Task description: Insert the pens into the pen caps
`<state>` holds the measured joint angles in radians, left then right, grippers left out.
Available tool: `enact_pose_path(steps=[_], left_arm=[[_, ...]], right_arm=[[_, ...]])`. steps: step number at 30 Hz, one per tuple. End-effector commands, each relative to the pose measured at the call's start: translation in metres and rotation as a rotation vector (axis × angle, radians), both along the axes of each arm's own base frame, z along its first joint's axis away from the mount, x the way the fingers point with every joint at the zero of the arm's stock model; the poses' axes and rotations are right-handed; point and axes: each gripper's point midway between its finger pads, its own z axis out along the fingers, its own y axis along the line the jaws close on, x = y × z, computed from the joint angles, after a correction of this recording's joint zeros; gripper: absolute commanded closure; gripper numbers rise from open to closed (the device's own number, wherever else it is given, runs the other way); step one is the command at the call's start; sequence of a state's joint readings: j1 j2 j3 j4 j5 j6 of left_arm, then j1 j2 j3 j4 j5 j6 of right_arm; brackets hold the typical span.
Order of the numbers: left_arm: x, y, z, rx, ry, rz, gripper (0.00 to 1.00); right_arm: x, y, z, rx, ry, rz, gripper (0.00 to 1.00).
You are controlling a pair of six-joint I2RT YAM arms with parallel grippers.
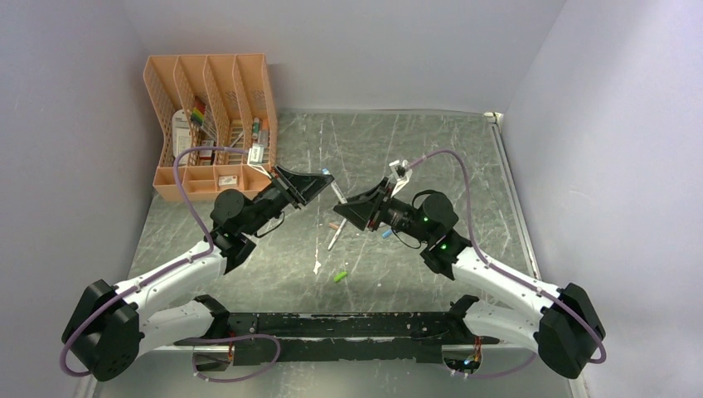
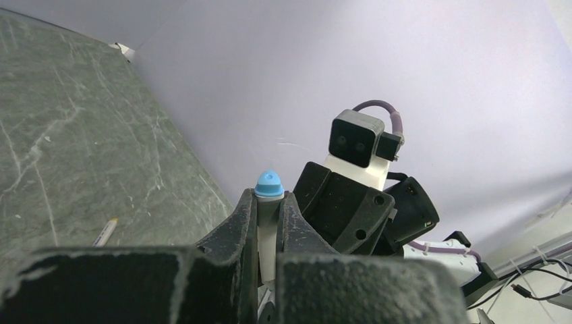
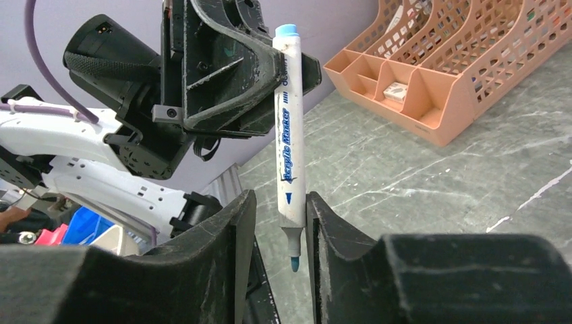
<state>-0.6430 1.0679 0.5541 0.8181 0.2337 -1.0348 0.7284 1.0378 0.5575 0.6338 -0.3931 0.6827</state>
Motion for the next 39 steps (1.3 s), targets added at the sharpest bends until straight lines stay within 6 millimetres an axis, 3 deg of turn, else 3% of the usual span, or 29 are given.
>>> enact_pose_path(steps=[1, 5, 7, 11, 14, 16, 20, 27, 33, 39], left_arm=[[-0.008, 0.001, 0.004, -0.006, -0.042, -0.031, 0.93], [-0.012, -0.002, -0.004, 0.014, -0.034, -0.061, 0.93], [-0.012, -0.006, -0.007, 0.047, -0.037, -0.083, 0.91], [-0.008, -0.008, -0.01, 0.157, -0.08, -0.161, 0.54], [0.002, 0.005, -0.011, 0.227, -0.102, -0.217, 0.42], [0.006, 0.013, -0.01, 0.26, -0.124, -0.25, 0.41], [0.0, 0.01, -0.012, 0.318, -0.164, -0.352, 0.42], [-0.018, 0.006, -0.012, 0.286, -0.199, -0.483, 0.45], [-0.022, 0.009, -0.015, 0.35, -0.223, -0.477, 0.32], [-0.029, 0.011, -0.022, 0.399, -0.232, -0.505, 0.44]], right_arm=[[-0.003, -0.005, 0.023, 0.025, -0.073, -0.009, 0.71], [-0.001, -0.006, 0.018, -0.012, -0.079, -0.021, 0.98], [-0.002, -0.005, 0.014, -0.035, -0.084, -0.012, 1.0], [-0.001, -0.004, -0.002, -0.153, -0.091, 0.005, 1.0], [-0.009, -0.006, -0.012, -0.218, -0.101, 0.047, 1.0], [-0.015, -0.007, -0.013, -0.235, -0.117, 0.076, 1.0], [-0.026, -0.006, -0.014, -0.241, -0.132, 0.133, 1.0], [-0.024, -0.001, -0.016, -0.234, -0.127, 0.144, 1.0], [-0.019, 0.003, -0.014, -0.251, -0.138, 0.149, 1.0], [-0.017, 0.007, -0.014, -0.244, -0.133, 0.165, 1.0]])
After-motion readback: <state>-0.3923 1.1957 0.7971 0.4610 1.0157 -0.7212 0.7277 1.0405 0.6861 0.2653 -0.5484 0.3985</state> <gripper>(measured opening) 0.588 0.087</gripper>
